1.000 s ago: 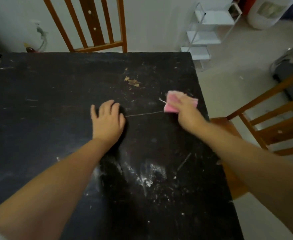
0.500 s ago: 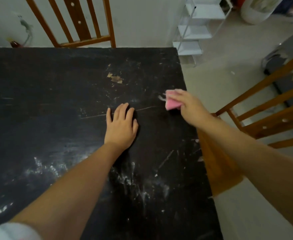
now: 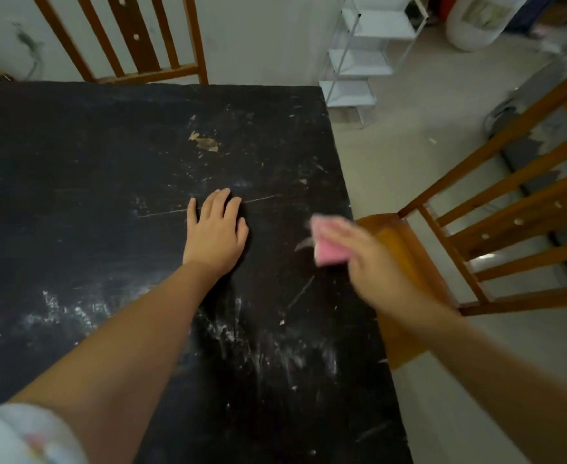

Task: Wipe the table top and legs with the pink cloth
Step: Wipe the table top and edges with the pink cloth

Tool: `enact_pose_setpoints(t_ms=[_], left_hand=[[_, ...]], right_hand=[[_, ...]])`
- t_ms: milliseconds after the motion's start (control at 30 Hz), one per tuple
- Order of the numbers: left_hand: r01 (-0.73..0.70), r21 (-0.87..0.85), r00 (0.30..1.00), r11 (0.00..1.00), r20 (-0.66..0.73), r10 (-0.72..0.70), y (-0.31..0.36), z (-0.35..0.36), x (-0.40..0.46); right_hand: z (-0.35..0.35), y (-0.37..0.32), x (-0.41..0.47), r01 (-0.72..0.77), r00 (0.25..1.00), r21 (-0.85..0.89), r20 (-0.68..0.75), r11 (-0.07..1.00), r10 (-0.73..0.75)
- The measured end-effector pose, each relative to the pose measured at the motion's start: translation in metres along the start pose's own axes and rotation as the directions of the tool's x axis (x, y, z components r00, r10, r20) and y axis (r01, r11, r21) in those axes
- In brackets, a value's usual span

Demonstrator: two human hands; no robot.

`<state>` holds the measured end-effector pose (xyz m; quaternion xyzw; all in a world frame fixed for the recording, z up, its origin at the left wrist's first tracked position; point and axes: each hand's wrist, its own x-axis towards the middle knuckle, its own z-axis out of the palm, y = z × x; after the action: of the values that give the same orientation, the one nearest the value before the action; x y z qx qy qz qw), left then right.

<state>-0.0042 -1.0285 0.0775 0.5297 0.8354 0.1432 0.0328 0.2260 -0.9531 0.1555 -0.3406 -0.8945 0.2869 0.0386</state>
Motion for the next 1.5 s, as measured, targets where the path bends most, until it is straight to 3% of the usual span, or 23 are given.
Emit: enact_pose_setpoints(t_ms=[33,100,167,233,300,333,367,400,433,500,567,633,700,833,900,967,1000,1067,1133,1200,1367,1433,1500], left_hand=[[0.002,0.0,1.0,1.0,0.0,-0.002,0.0,0.0,0.0],[0.004,-0.002,1.0,1.0,0.01,-0.004,-0.001,0.0,0.0],[0.006,-0.005,0.999,1.0,0.043,-0.006,-0.002,-0.001,0.0],[0.013,-0.033,0.998,0.999,0.07,-0.011,-0.001,-0.004,-0.002],[0.013,-0.066,0.997,0.998,0.076,-0.008,0.0,-0.01,-0.013],[0.004,-0.082,0.998,0.997,0.068,0.002,0.0,-0.014,-0.022],[-0.01,-0.101,0.998,0.995,0.059,0.016,0.0,-0.019,-0.035],[-0.022,-0.129,0.998,0.991,0.055,0.029,-0.001,-0.023,-0.049],[-0.033,-0.16,0.998,0.987,0.052,0.042,-0.003,-0.027,-0.067],[-0.048,-0.201,0.997,0.978,0.044,0.058,-0.009,-0.033,-0.108],[-0.059,-0.205,0.998,0.977,0.024,0.065,-0.02,-0.036,-0.153],[-0.062,-0.187,0.998,0.98,0.003,0.063,-0.031,-0.039,-0.196],[-0.059,-0.162,0.998,0.985,-0.005,0.059,-0.042,-0.04,-0.232],[-0.005,-0.133,1.0,0.991,-0.012,0.004,-0.056,-0.045,-0.281],[0.017,-0.103,1.0,0.995,0.018,-0.016,-0.057,-0.047,-0.289],[0.02,-0.058,0.998,0.998,0.055,-0.017,-0.055,-0.047,-0.289],[0.017,-0.033,0.997,0.999,0.07,-0.014,-0.054,-0.047,-0.288],[0.017,0.002,0.996,1.0,0.09,-0.017,-0.052,-0.046,-0.287],[0.018,0.017,0.996,1.0,0.092,-0.02,-0.052,-0.044,-0.287],[0.018,0.024,0.996,1.0,0.085,-0.02,-0.053,-0.043,-0.287],[0.012,0.011,0.996,1.0,0.083,-0.013,-0.054,-0.042,-0.288],[0.012,-0.014,0.996,1.0,0.093,-0.011,-0.055,-0.043,-0.288],[0.013,-0.018,0.995,1.0,0.098,-0.012,-0.055,-0.044,-0.289]], right_hand=[[-0.004,0.014,0.02,-0.114,0.993,0.026,-0.026,0.993,0.115],[-0.001,0.022,0.038,-0.248,0.962,-0.154,0.079,0.956,0.262],[0.019,0.015,0.027,-0.266,0.912,-0.42,0.183,0.868,0.368],[0.031,-0.009,-0.002,-0.228,0.881,-0.477,0.27,0.849,0.388],[0.064,-0.018,-0.052,-0.075,0.891,-0.364,0.394,0.928,0.226],[0.08,-0.028,-0.082,0.023,0.93,-0.232,0.361,0.972,0.064],[0.088,-0.038,-0.104,0.001,0.943,-0.075,0.332,0.997,0.024],[0.083,-0.039,-0.112,-0.166,0.967,0.12,0.212,0.979,0.138],[0.071,-0.035,-0.112,-0.23,0.972,0.231,0.107,0.945,0.21],[0.04,-0.027,-0.096,-0.193,0.98,0.221,0.088,0.956,0.177],[0.028,-0.009,-0.075,-0.283,0.944,0.188,-0.117,0.941,0.307],[0.05,-0.01,-0.067,-0.398,0.896,0.045,-0.195,0.916,0.399],[0.098,-0.03,-0.083,-0.395,0.903,-0.031,-0.197,0.918,0.381],[0.152,-0.084,-0.12,-0.269,0.956,0.031,-0.116,0.963,0.27],[0.148,-0.103,-0.13,-0.219,0.975,0.196,-0.001,0.956,0.224],[0.119,-0.104,-0.137,-0.215,0.964,0.405,-0.056,0.889,0.259],[0.099,-0.096,-0.139,-0.276,0.926,0.435,-0.118,0.857,0.358],[0.07,-0.071,-0.143,-0.426,0.821,0.329,-0.249,0.843,0.513],[0.073,-0.054,-0.147,-0.601,0.754,0.091,-0.266,0.794,0.601],[0.107,-0.061,-0.152,-0.595,0.789,-0.047,-0.223,0.803,0.572],[0.177,-0.135,-0.166,-0.38,0.925,0.08,0.027,0.921,0.379],[0.159,-0.139,-0.17,-0.28,0.937,0.312,-0.116,0.908,0.329],[0.122,-0.112,-0.182,-0.361,0.828,0.478,-0.232,0.801,0.511]])
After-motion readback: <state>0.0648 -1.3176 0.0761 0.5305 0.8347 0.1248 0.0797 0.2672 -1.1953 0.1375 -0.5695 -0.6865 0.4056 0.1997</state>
